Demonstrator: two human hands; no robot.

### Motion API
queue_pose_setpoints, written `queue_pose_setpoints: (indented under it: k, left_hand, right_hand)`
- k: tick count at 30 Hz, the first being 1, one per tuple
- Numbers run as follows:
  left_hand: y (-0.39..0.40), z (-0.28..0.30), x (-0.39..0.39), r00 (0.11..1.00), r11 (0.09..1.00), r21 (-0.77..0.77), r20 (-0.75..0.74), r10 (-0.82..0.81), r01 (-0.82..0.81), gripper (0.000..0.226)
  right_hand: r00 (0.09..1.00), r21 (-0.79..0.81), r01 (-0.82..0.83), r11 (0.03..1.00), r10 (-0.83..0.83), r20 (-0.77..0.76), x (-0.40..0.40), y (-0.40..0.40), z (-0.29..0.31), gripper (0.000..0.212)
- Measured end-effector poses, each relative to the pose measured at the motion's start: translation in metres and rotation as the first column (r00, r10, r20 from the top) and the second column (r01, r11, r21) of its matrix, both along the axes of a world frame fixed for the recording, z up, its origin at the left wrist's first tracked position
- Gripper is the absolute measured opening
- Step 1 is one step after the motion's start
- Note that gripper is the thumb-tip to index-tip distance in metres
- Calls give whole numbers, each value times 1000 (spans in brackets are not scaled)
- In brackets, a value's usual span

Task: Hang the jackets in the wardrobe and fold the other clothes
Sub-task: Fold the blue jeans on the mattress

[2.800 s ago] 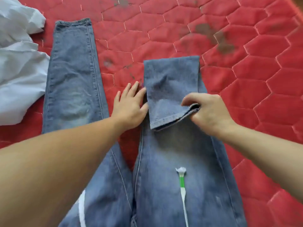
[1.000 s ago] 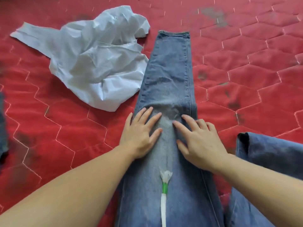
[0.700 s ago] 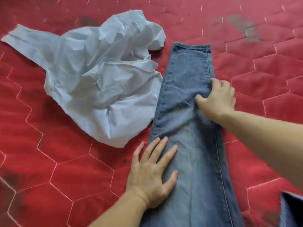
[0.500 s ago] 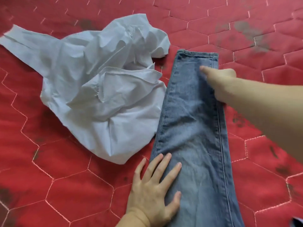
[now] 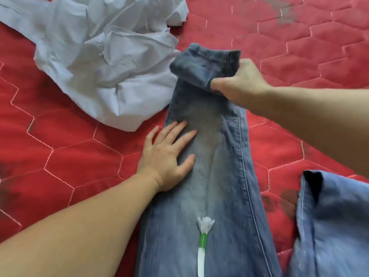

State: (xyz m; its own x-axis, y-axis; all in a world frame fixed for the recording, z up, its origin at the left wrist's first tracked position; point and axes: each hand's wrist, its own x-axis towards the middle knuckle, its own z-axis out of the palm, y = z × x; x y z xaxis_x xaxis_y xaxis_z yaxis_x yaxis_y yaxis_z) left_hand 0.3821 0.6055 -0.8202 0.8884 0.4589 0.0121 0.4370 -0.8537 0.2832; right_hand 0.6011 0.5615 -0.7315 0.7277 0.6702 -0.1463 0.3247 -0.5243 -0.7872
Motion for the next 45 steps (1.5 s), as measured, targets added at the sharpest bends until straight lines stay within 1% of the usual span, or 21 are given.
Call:
queue_pose_setpoints:
  k: [2,4,5,6,8,10,11,13,15,16,17,20,23,26,30,33,34,36,40,42,45]
  left_hand:
    - [0,6,-2,1000,998,-67,-25,14,-16,71]
    - [-5,14,-17,996,981,-177,40,83,-75,71]
    - [-11,19,-29,987,966,-232,86,136,-113,68]
    - [-20,21,-46,976,945,-288,108,189,-152,67]
    - [-42,29,-80,953,879,-419,91,289,-227,71]
    - [-61,41,-103,936,834,-484,80,343,-265,77]
    - [-68,48,-111,947,861,-446,84,311,-243,79]
    - [-84,61,-120,986,954,-278,86,141,-112,74]
    - [-101,71,-126,987,988,-147,158,-31,55,45]
    - [-108,74,-129,975,987,-98,191,-110,130,32]
    - [-116,79,-134,964,979,-64,200,-177,193,29]
    - [-136,82,-157,944,950,-76,158,-290,304,29]
    - [-154,82,-182,928,926,-66,61,-368,371,25]
    - [-167,82,-197,922,916,-117,-8,-388,384,20]
    - [-183,82,-205,907,901,-177,-77,-415,397,23]
    - [-194,83,-208,877,900,-252,-243,-416,357,28]
    - [-196,80,-209,873,911,-244,-285,-396,333,30]
    - [-205,81,-213,889,922,-223,-268,-372,318,31]
    - [-219,69,-233,939,951,-149,-175,-295,271,28]
    - [-229,64,-245,939,963,-127,-226,-260,236,31]
    - [-246,66,-254,934,980,-81,-298,-197,181,41]
  right_hand:
    - [986,-84,-145,986,150,66,-36,-46,-10,3]
    - [945,-174,-248,953,277,171,-68,-88,-16,19]
    - [923,-204,-280,938,321,210,-85,-107,-17,22]
    - [906,-210,-310,927,355,230,-100,-123,-18,20]
    - [897,-173,-312,934,349,271,-124,-150,-20,4]
    - [872,-132,-331,935,356,335,-144,-174,-21,15]
    - [865,-129,-346,929,369,341,-154,-184,-19,17]
    - [864,-157,-369,916,400,305,-173,-203,-13,19]
    - [852,-158,-394,906,424,308,-188,-222,-10,19]
    - [838,-147,-412,899,437,326,-196,-231,-9,18]
    - [825,-140,-425,894,446,347,-203,-241,-7,19]
    - [760,-204,-470,859,511,401,-222,-271,-9,25]
    - [663,-285,-509,812,581,471,-243,-294,-12,24]
    - [620,-310,-523,794,604,501,-260,-307,-13,28]
    - [610,-373,-509,775,631,479,-272,-319,-16,25]
    - [604,-438,-489,755,655,454,-280,-324,-22,22]
    - [609,-441,-478,760,648,458,-283,-326,-25,25]
    - [615,-421,-474,774,633,470,-292,-332,-28,32]
    - [641,-361,-490,793,609,467,-309,-352,-31,22]
    - [681,-369,-491,789,612,402,-314,-364,-33,20]
    - [683,-423,-503,754,647,340,-322,-376,-28,32]
